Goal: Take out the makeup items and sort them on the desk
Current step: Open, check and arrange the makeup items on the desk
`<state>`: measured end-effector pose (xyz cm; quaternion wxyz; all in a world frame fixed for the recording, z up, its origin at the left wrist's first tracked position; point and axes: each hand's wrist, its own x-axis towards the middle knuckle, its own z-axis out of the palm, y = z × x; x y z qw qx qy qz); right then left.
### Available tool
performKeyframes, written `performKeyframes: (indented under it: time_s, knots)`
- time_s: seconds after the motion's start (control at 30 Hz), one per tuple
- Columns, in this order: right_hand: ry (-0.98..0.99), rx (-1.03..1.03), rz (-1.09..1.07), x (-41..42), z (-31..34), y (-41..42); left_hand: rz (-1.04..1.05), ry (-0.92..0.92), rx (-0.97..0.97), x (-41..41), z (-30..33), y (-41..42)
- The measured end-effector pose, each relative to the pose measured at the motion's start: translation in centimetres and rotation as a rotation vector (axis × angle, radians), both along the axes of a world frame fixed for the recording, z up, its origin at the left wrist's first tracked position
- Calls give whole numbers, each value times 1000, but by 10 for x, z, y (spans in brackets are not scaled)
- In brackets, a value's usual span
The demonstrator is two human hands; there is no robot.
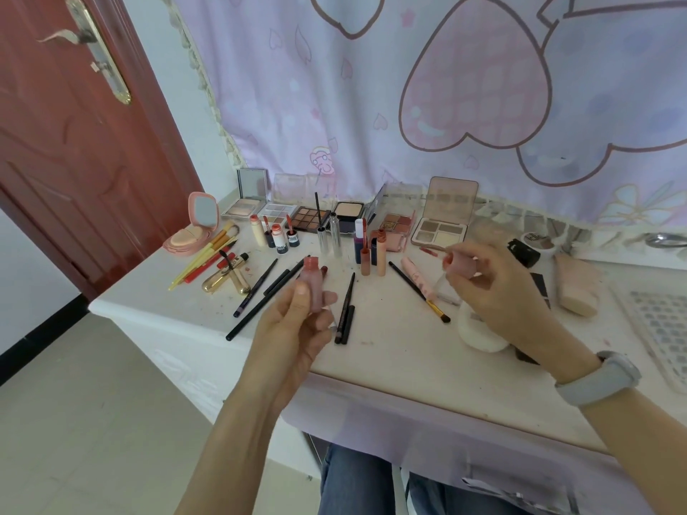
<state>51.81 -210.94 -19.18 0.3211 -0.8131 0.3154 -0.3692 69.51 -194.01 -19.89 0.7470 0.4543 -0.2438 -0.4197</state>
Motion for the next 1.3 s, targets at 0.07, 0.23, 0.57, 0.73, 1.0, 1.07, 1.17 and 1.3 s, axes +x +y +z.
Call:
performKeyframes:
  time_s: [0.07, 0.23, 0.57, 0.73, 1.0, 1.07, 1.17, 1.3]
  knots:
    - [-113, 184, 34, 4, 2, 1, -60, 45, -10, -3, 0, -4]
    - [-171, 258, 20, 10, 13, -4, -5, -165, 19, 3, 7, -20]
    - [79, 204, 125, 32, 9, -12, 119, -550, 174, 20, 9, -50]
    - [307, 18, 114, 48, 1, -19, 20, -1049, 439, 28, 6, -66]
    - [556, -139, 117, 72, -14, -28, 32, -1212, 579, 30, -1, -91]
    - [554, -146, 118, 73, -15, -28, 40, -1222, 582, 29, -4, -93]
    - [575, -186, 133, 74, -15, -27, 76, -1239, 578, 26, -6, -96]
    - [568, -207, 91, 71, -15, -26, 124, -1233, 596, 24, -5, -95]
